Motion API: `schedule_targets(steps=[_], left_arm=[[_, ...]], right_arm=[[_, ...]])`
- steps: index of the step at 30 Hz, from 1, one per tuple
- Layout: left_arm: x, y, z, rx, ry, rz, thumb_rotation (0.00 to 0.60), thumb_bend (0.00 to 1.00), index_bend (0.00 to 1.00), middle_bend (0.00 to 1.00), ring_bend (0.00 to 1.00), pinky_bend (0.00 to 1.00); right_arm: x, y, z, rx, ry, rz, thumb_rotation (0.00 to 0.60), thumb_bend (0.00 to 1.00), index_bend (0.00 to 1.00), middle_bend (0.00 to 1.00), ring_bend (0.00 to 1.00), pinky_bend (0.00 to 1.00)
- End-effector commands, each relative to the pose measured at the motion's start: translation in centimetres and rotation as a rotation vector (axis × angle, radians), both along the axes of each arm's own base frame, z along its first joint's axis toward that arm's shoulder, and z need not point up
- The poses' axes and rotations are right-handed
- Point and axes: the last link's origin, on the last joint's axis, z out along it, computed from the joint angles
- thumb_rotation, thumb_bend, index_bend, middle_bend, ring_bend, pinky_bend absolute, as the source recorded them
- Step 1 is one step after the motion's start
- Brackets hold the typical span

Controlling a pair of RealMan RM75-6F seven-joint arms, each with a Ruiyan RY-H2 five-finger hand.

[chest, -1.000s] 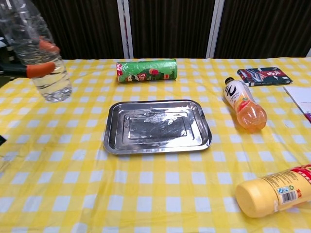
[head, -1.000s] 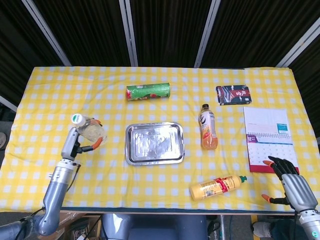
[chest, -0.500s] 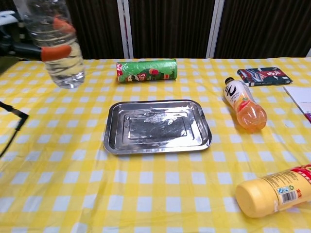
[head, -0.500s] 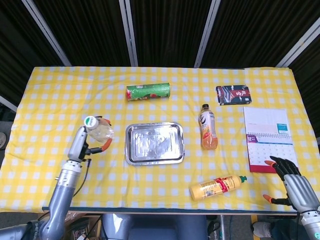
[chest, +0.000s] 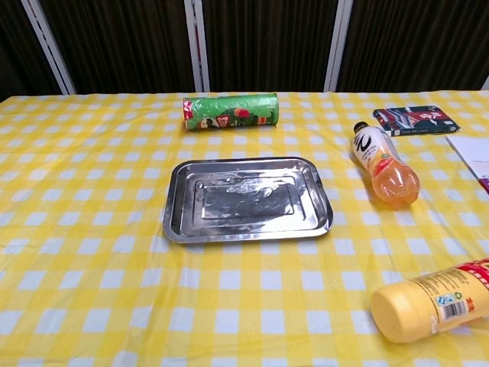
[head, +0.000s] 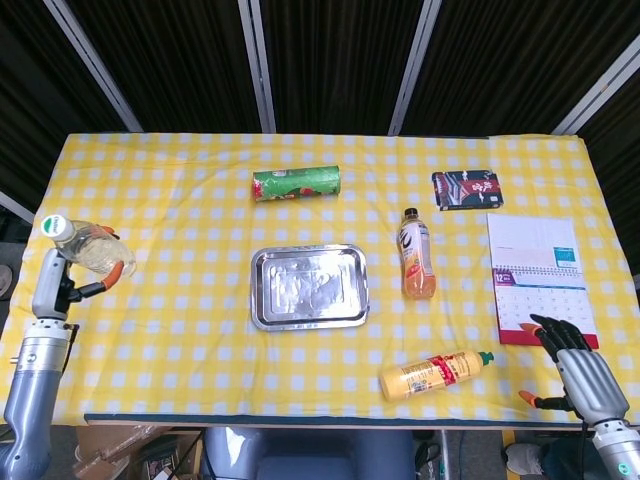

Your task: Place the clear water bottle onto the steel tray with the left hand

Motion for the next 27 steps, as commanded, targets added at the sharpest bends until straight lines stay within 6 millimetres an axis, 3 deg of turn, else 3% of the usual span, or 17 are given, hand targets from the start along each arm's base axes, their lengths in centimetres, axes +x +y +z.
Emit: schedule_targets(steps=[1,5,13,27], left_arm=[[3.0,0.8,-4.1,-0.084,-0.029,-0.088,0.600,0.47,0.60,0.54,0.13,0.12],[6.8,1.3,-7.9,-0.151,-0.062,-0.161,0.600,0.47,0.60,0.54,0.13,0.12],[13.0,1.5,-12.5,-0.198,-0.036,-0.261,0.600,0.47,0.60,0.55,0.13,0.12],[17.4,2.6,-19.6,-0.254,-0.006,-0.282,0.600,0.47,0.60,0.55,0.13,0.12]], right_arm=[[-0.1,-0.1,0.2,-0.006,-0.001,-0.005,0.600,0.16,0.18,0.10,0.06,0.05],[-0.4,-0.1,0.5,-0.015,-0.006,-0.012,0.600,0.16,0.18,0.10,0.06,0.05],[-0.6,-0.1,0.7,-0.013,-0.014,-0.012,0.600,0.16,0.19,0.10,0.06,0.05],[-1.1,-0.2,1.0,-0.025,-0.020,-0.031,0.600,0.16,0.19,0.10,0.06,0.05]])
